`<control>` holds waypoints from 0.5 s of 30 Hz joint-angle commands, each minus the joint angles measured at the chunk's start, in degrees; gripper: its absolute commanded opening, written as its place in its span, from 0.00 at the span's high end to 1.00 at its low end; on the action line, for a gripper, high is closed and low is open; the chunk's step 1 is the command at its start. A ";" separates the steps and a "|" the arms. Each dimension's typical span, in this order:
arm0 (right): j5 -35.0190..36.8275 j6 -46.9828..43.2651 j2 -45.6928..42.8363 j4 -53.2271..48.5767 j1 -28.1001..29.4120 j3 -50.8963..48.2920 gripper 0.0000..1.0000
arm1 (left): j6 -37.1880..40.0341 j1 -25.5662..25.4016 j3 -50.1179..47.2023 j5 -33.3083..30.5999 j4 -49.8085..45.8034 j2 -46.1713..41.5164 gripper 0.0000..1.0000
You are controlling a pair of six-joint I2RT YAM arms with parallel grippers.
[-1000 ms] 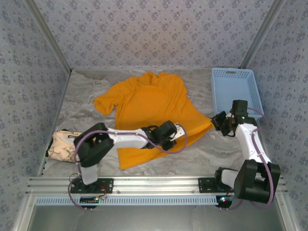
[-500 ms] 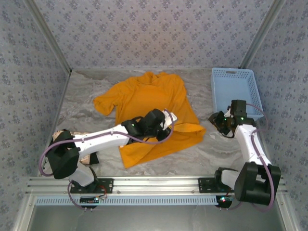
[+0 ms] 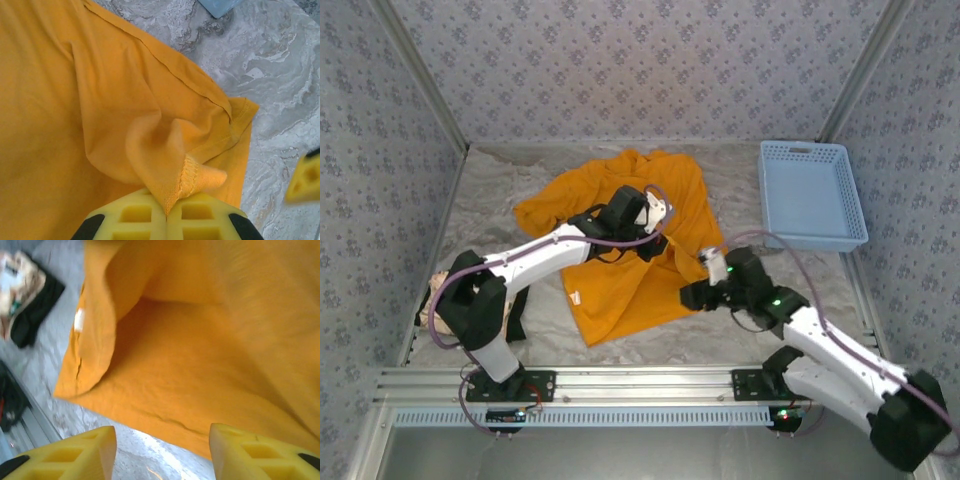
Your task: Fold the inside-out t-shirt
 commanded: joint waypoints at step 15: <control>17.80 -17.46 46.39 20.74 9.80 12.71 0.36 | -2.87 6.99 1.66 6.99 -0.31 -1.46 1.00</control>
